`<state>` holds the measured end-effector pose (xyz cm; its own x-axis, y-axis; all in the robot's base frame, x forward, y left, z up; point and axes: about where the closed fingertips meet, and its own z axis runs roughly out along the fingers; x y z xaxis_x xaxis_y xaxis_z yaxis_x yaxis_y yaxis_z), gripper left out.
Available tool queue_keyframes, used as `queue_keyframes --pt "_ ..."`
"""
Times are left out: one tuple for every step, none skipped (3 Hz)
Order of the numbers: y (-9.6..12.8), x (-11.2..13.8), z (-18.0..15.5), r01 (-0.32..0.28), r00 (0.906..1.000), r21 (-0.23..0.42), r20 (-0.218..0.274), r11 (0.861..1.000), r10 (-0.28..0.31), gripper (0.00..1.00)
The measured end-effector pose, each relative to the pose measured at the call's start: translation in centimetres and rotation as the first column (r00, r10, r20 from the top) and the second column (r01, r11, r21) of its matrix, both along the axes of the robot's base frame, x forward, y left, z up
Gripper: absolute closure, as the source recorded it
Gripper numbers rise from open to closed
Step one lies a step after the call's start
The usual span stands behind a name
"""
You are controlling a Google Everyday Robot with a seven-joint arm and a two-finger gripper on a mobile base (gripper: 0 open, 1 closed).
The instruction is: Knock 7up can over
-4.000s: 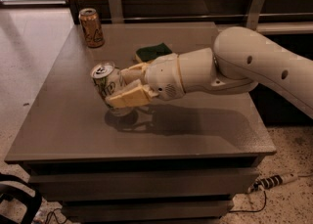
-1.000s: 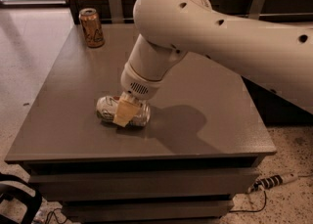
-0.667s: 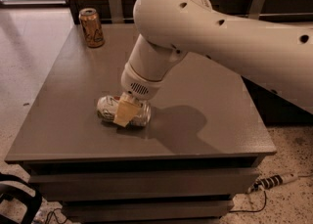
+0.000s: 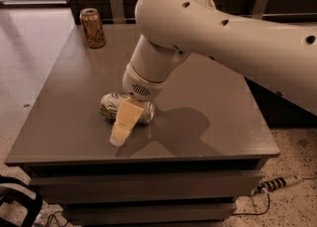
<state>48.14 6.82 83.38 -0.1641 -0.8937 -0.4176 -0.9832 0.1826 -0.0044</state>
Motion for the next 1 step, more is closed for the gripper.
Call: queue_keyframes --pt "0.00 0.00 0.00 0.000 1.0000 0.000 0.000 1.000 0.000 0.00"
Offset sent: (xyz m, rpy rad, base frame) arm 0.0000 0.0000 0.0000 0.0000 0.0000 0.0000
